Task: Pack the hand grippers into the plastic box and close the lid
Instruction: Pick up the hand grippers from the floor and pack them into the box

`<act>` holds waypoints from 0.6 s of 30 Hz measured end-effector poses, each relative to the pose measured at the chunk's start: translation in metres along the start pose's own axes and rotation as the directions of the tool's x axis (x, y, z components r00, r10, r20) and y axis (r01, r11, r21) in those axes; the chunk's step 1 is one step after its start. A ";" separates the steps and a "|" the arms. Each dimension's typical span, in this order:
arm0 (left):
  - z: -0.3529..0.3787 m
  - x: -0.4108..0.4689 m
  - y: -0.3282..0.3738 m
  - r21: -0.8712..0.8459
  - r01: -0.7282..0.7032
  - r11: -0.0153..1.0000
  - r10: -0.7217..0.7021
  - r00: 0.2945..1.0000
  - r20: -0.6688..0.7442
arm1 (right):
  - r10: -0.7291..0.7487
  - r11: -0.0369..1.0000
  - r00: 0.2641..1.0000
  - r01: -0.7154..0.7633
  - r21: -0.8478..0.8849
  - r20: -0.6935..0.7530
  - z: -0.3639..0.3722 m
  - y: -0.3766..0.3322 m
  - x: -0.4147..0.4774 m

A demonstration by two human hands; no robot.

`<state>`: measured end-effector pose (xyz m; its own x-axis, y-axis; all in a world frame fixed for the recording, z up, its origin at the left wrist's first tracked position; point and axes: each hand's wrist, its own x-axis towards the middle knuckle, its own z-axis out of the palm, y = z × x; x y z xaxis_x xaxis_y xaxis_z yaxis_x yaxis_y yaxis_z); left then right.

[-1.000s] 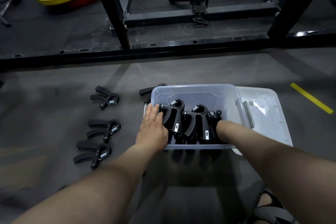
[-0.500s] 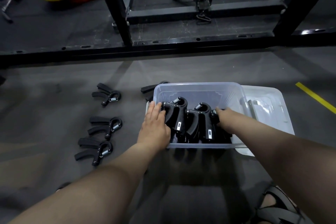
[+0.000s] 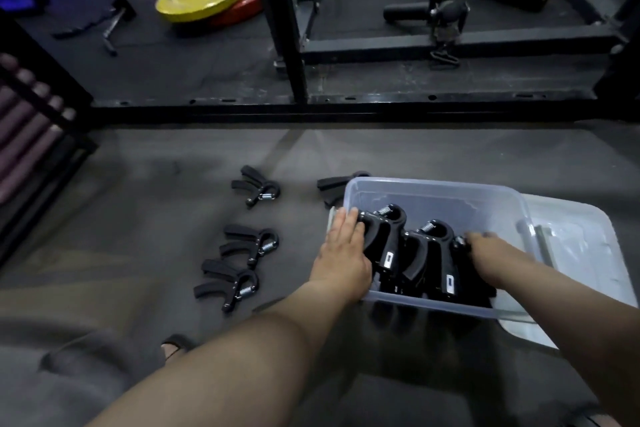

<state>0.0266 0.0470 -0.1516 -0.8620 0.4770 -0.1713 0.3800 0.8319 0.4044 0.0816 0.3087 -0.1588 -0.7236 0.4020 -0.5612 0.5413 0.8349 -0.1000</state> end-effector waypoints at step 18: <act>0.004 -0.054 -0.098 -0.053 0.067 0.996 -0.071 0.994 -0.077 | -0.375 0.856 0.888 0.442 0.270 -0.266 0.034 -0.212 -0.036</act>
<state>0.0374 -0.0588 -0.1859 -0.9102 0.3932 -0.1300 0.3027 0.8458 0.4393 0.0068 0.1044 -0.1453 -0.9593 0.1441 -0.2427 0.2591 0.7905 -0.5549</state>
